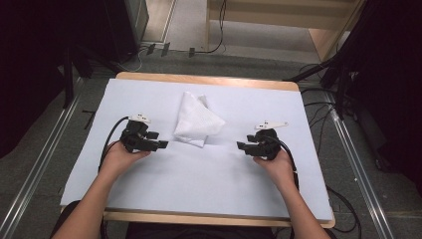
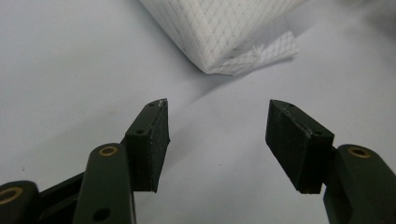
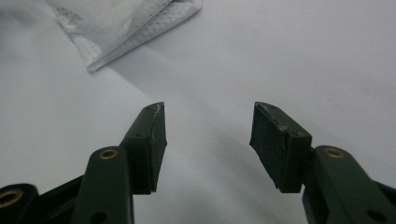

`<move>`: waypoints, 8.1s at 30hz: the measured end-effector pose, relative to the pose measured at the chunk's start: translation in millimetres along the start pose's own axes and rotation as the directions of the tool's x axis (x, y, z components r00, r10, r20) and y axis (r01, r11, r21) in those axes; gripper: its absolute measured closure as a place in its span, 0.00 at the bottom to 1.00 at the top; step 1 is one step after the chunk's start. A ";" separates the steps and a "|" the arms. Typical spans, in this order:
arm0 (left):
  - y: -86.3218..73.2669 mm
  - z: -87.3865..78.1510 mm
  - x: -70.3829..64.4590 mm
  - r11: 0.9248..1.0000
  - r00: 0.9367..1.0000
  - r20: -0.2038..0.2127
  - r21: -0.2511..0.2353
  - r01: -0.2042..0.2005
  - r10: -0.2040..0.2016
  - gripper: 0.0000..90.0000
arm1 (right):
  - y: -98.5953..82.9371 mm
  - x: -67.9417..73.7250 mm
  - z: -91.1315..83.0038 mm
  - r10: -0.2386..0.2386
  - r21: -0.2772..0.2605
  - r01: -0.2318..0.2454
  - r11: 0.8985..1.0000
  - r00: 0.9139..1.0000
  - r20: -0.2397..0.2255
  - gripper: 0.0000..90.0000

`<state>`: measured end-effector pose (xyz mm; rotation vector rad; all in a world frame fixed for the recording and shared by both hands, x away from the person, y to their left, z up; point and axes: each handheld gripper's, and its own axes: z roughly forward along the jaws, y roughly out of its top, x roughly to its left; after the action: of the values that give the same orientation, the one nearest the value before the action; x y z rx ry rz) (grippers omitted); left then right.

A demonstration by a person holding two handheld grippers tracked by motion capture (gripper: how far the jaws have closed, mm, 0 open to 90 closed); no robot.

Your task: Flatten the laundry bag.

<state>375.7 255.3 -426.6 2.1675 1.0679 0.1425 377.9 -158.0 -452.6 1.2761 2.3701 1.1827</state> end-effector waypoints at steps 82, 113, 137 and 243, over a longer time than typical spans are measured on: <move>-17.6 -41.3 34.5 0.994 0.986 -0.132 -0.056 0.097 -0.104 0.45 | 140.7 107.7 97.7 -0.163 -0.032 0.160 0.987 0.966 -0.198 1.00; -26.2 -45.7 36.4 0.991 0.982 -0.139 -0.055 0.122 -0.128 0.45 | 163.7 102.3 95.6 -0.161 -0.044 0.155 0.987 0.965 -0.206 0.67; -24.7 -42.8 37.7 0.990 0.983 -0.126 -0.060 0.126 -0.133 0.45 | 128.7 20.5 111.8 -0.019 0.016 0.020 1.000 0.998 -0.052 0.57; -10.4 -45.2 45.0 0.985 0.981 -0.105 -0.084 0.153 -0.161 0.46 | 44.8 131.3 41.2 -0.199 -0.052 0.194 0.980 0.898 -0.393 0.62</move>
<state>381.0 317.2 -408.5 2.0181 1.2722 0.2303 346.5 -19.9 -423.0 0.8226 2.6847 1.5015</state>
